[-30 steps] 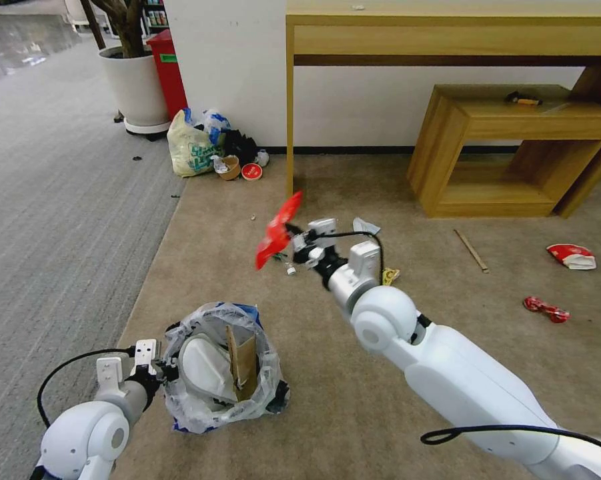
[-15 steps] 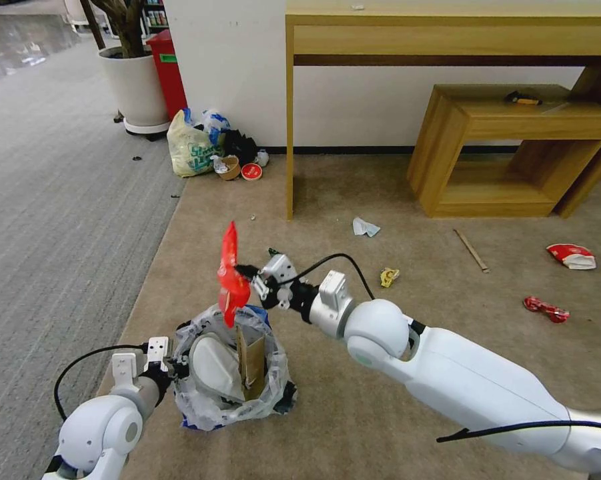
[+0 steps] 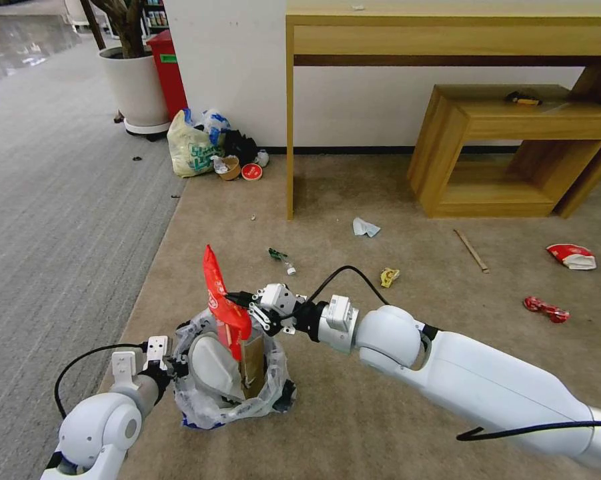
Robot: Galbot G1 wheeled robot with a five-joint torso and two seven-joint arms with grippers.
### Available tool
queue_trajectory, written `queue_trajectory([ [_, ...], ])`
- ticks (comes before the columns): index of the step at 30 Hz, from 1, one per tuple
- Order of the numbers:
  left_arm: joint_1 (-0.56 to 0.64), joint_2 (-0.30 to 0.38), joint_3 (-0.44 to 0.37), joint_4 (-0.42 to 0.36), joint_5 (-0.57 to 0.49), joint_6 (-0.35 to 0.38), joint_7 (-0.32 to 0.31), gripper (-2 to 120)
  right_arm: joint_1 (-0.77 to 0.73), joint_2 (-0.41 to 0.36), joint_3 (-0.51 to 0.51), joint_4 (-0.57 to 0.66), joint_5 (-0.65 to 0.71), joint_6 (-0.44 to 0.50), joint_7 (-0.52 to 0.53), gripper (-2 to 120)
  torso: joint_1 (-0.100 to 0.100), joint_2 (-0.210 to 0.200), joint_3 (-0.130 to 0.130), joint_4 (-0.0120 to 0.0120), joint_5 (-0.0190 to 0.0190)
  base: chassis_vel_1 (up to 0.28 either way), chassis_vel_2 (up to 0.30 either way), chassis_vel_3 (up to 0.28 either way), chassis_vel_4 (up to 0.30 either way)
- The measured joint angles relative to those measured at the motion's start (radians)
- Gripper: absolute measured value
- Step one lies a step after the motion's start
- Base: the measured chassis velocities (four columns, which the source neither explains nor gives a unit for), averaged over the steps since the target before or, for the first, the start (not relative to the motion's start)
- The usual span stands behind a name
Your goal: Pick up the trash bin and place the garbage on the floor into it.
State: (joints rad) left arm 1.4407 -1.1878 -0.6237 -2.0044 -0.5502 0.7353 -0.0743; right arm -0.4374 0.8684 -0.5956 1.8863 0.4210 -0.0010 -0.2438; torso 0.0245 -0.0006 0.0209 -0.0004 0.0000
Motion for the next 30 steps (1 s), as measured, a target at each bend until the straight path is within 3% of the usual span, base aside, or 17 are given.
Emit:
queue_trajectory([
  [18,-0.016,-0.007,0.014,0.012,0.001,0.000,0.006,0,-0.033,0.013,0.010,-0.119,-0.358,0.248,-0.151,0,0.000,0.000,0.000,0.0001,-0.0002,0.000,0.000,0.000,0.000],
  [28,-0.029,-0.011,0.030,0.017,0.001,0.000,0.004,0,-0.063,0.037,0.014,-0.181,-0.434,0.299,-0.152,0,0.000,0.000,0.000,0.0000,-0.0002,0.000,0.000,0.000,0.000],
  [30,-0.031,-0.011,0.032,0.018,0.001,0.000,0.003,0,-0.070,0.039,0.011,-0.188,-0.437,0.299,-0.144,9,0.000,0.000,0.000,0.0000,-0.0002,0.000,0.000,0.000,0.000],
])
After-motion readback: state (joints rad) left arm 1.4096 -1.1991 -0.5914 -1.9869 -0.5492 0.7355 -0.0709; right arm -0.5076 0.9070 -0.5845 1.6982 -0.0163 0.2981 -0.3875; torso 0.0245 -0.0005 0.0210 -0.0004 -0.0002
